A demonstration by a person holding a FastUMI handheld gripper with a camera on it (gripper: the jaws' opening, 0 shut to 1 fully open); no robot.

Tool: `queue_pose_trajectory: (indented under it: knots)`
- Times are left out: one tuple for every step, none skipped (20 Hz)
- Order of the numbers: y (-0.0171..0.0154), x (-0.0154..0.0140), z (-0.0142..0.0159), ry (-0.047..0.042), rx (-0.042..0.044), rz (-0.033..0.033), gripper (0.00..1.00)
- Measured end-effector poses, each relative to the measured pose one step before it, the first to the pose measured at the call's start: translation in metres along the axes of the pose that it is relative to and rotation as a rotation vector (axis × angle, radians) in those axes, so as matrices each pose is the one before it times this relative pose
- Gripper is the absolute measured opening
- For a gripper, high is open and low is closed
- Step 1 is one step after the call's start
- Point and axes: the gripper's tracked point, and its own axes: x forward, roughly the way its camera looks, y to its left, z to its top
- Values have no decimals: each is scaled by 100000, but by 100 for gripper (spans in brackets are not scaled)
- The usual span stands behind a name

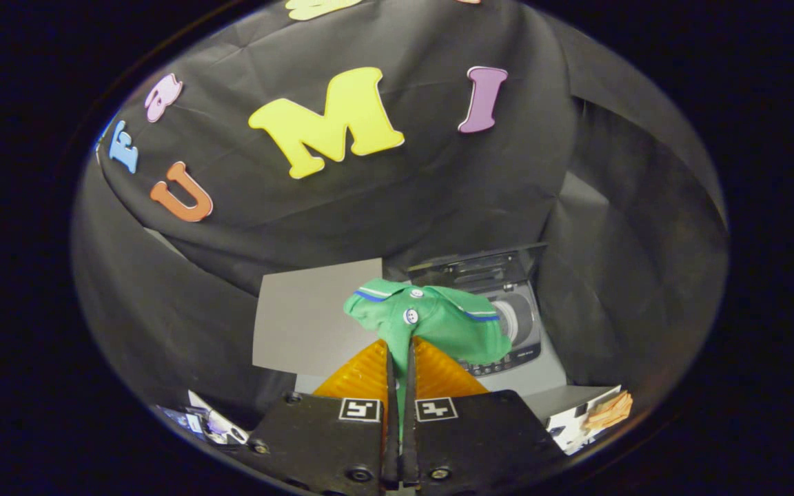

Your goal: Put the clothes into the washing machine and then close the washing machine lid.

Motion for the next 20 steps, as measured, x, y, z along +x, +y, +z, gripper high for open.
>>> queue_pose_trajectory:
  knots:
    - [-511, -104, -413, -728, 31, 824, 6]
    - [-532, 51, -147, -279, 178, 1069, 6]
    - [-681, 97, -208, 286, -288, 338, 6]
    - [-639, 217, 1, -180, -563, 933, 6]
    - [-653, 374, -138, -65, -1343, 839, 6]
    - [-717, 544, -55, 215, -848, 636, 5]
    - [-584, 419, -97, 566, -1237, 1049, 6]
    - [-607, 605, -4, 597, -1950, 1186, 5]
    - [-606, 941, 112, 298, -2313, 742, 6]
    - [-556, 989, 415, 78, -2903, 1292, 6]
    - [-599, 1086, 296, 826, -1052, 863, 6]
    - [-428, 758, 362, 388, -1912, 1510, 5]
    - [-908, 1122, 188, 229, -993, 132, 5]
    - [-1016, 1117, 169, 489, -1936, -414, 6]
    - [-907, 978, -213, 622, -1036, -337, 6]
    - [-941, 1012, -78, 1511, -534, 676, 6]
    - [-606, 763, -245, 1441, -101, 878, 5]
    - [-422, 981, 2, 1064, 146, 560, 6]
    - [-892, 1080, -346, 900, -910, 41, 6]
    - [-983, 852, -139, 762, 434, -861, 6]
